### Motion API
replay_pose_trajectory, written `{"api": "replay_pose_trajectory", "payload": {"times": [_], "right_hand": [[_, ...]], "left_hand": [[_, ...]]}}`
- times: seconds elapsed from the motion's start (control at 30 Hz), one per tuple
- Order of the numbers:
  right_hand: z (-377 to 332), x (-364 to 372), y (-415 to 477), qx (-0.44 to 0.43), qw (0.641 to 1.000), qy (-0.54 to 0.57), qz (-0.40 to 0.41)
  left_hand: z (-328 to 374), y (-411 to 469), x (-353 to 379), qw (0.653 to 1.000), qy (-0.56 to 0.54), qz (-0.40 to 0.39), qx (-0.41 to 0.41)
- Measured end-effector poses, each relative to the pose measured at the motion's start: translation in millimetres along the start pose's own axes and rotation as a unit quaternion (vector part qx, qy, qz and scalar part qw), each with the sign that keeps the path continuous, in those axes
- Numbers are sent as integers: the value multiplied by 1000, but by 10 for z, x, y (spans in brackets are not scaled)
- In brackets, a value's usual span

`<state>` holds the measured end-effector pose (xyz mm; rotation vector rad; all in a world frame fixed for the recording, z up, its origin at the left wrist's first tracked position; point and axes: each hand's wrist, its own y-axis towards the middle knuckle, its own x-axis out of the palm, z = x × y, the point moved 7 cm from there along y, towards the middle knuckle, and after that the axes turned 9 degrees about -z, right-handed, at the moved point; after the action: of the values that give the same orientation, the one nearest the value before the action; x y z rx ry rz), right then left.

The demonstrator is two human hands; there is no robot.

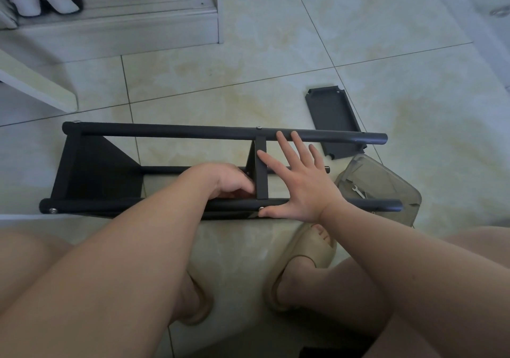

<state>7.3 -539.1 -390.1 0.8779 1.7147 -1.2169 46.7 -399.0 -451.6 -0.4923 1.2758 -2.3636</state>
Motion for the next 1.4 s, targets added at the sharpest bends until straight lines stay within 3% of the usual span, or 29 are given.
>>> {"api": "replay_pose_trajectory", "payload": {"times": [0.23, 0.57, 1.0, 1.23, 1.4], "right_hand": [[0, 7, 4, 0, 1000, -6, 3], [-15, 4, 7, 7, 999, -31, -16], [-70, -47, 173, -50, 996, -70, -36], [-72, -59, 167, -46, 995, -81, -37], [-74, -62, 162, -42, 995, -86, -36]], "left_hand": [[-30, -23, 27, 999, 3, -28, -23], [-13, 6, 10, 1000, 27, 5, -4], [-69, -5, -19, 1000, 16, 11, -11], [-73, -38, 17, 999, -4, -35, -4], [-29, -22, -11, 1000, 23, 2, 11]]}}
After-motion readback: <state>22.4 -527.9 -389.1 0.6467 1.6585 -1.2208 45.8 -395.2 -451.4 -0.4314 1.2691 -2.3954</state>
